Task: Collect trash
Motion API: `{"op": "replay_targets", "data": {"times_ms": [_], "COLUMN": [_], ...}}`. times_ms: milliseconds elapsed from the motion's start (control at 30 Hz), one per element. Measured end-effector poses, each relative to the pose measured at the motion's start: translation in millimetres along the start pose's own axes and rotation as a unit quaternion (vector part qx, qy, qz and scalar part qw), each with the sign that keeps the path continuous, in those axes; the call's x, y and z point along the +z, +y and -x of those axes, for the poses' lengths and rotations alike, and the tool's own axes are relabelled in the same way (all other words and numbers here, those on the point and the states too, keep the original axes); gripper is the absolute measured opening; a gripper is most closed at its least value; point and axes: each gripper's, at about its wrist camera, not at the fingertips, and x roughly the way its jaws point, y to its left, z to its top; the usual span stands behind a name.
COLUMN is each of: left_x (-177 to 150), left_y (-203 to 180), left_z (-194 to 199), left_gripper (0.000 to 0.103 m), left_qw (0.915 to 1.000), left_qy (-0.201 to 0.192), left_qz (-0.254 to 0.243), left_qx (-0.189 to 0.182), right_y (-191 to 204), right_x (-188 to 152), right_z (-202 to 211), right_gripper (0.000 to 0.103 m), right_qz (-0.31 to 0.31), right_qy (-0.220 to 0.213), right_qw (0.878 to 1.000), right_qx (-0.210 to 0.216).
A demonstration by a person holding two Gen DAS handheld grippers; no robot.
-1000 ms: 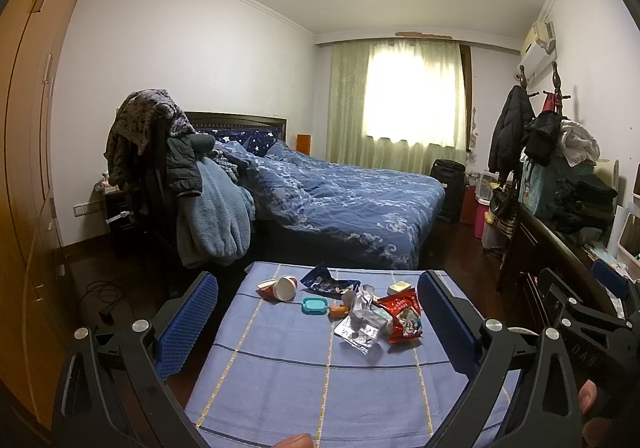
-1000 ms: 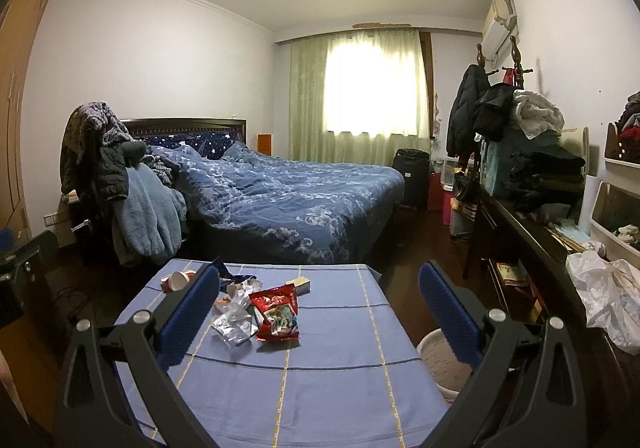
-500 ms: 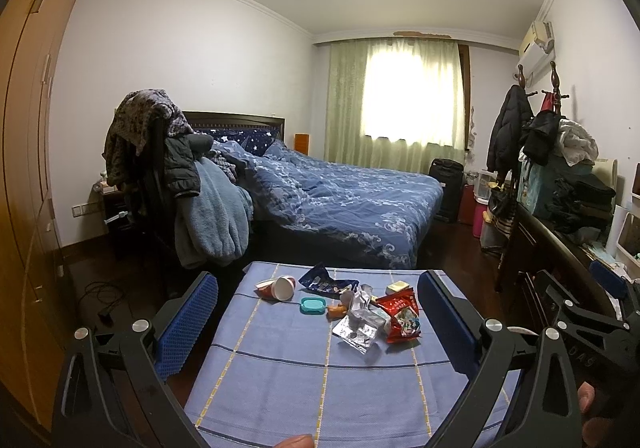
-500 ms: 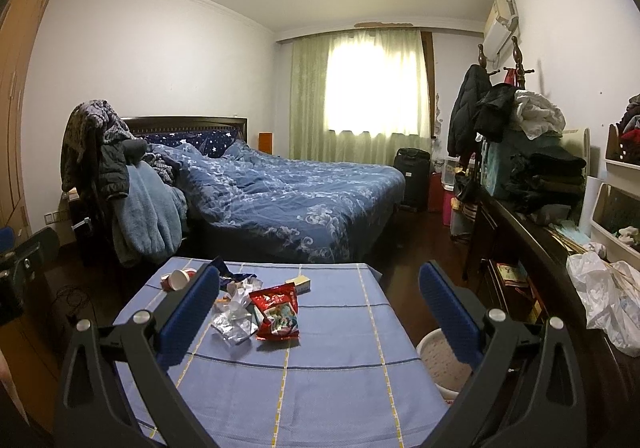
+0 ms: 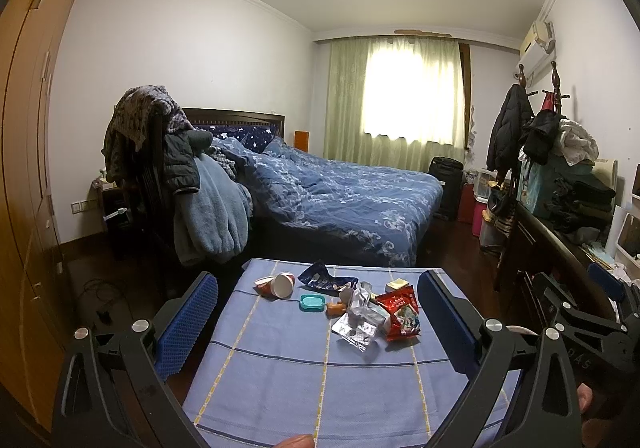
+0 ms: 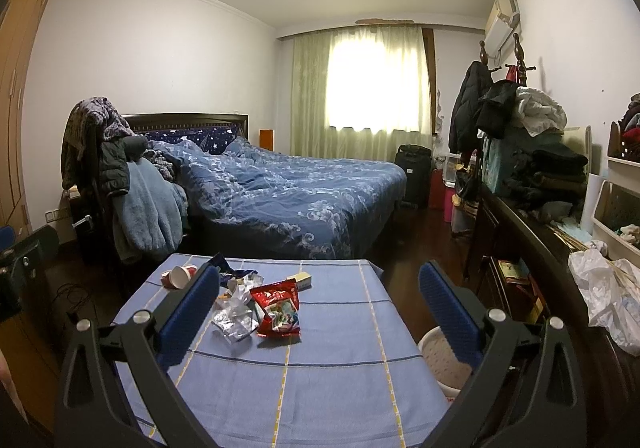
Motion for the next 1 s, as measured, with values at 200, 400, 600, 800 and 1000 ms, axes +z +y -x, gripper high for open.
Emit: {"op": "replay_targets", "data": {"times_ms": [200,400,600,800,1000], "left_x": [-0.1,0.0,0.1,0.1,0.2], "left_y": [0.2,0.2,0.5,0.4,0.6], "left_z": [-0.2,-0.6,-0.6,-1.1,-1.0], "left_gripper": [0.099,0.099,0.099,0.099,0.099], "left_qw": [1.0000,1.0000,1.0000,1.0000,1.0000], "left_qy": [0.000,0.001,0.001,0.002,0.003], "left_qz": [0.001,0.001,0.001,0.001,0.001], "left_qx": [0.000,0.000,0.000,0.000,0.000], "right_y": [0.0,0.2,0.0,0.4,0.3], "right_x": [-1.4,-1.3,-2.2,-1.6,-1.5], "right_z": [-1.7,-1.7,-2.3,-2.4,-2.4], "right_gripper": [0.100,0.100,0.100,0.100,0.100], "right_qz": [0.001,0.001,0.001,0.000,0.000], "right_qy": [0.003,0.003,0.005,0.005,0.005], "right_qw": [1.000,1.000,1.000,1.000,1.000], "right_qx": [0.001,0.001,0.002,0.002,0.002]}}
